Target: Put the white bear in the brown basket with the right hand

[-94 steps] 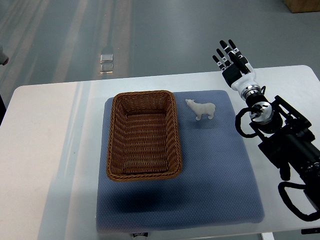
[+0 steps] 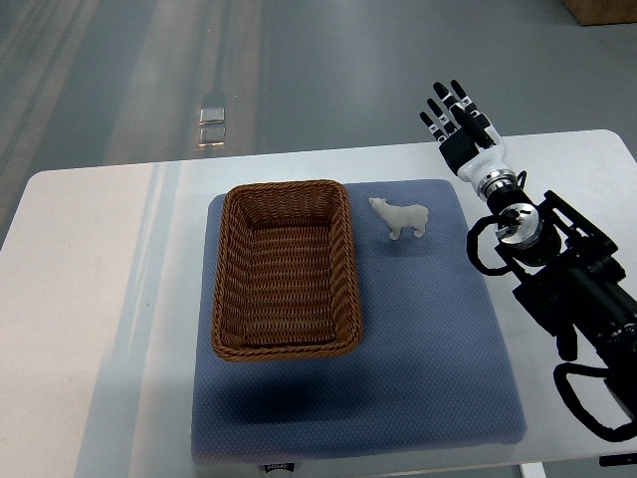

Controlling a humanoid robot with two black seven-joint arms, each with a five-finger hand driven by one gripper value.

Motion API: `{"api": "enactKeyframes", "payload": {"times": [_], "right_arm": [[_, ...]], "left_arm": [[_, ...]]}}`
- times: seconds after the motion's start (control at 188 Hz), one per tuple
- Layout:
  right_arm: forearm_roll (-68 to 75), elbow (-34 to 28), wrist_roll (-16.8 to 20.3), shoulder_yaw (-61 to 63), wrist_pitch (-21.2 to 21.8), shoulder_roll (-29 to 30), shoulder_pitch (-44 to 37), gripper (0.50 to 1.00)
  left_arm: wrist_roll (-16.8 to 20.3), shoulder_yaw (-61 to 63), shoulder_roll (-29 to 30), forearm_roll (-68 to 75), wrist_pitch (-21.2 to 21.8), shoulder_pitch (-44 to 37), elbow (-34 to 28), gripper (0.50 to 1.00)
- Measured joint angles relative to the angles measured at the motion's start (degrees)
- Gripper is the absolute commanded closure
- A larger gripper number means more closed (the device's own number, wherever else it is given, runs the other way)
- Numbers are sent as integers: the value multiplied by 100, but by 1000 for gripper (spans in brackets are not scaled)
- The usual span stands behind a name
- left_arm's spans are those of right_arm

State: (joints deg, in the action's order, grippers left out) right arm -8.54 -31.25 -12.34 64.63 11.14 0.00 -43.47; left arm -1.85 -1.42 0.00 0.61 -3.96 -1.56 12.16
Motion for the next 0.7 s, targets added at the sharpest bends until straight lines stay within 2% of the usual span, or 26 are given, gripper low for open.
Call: {"api": "enactKeyframes", "payload": {"times": [0.117, 0.229, 0.345, 0.457, 0.574, 0.702], "right_arm": [[-32, -24, 6, -600, 10, -52, -202, 576], [-423, -47, 23, -1409, 12, -404, -578, 576], [-1438, -146, 85, -2450, 30, -893, -1126, 576], [-2949, -411, 360, -3713, 157, -1343, -1692, 576], [-4443, -920, 824, -4975, 586, -1775, -2320, 574], [-5150, -1421, 1941, -6082, 1401, -2051, -3155, 574]], "left_arm": [[0, 1, 0, 0, 0, 5, 5, 500], [-4, 2, 0, 0, 0, 6, 3, 500], [-8, 2, 0, 0, 0, 8, 2, 500], [-14, 9, 0, 0, -11, 9, 28, 500], [-16, 10, 0, 0, -25, 23, 39, 500], [-17, 10, 0, 0, -33, 33, 42, 500]]}}
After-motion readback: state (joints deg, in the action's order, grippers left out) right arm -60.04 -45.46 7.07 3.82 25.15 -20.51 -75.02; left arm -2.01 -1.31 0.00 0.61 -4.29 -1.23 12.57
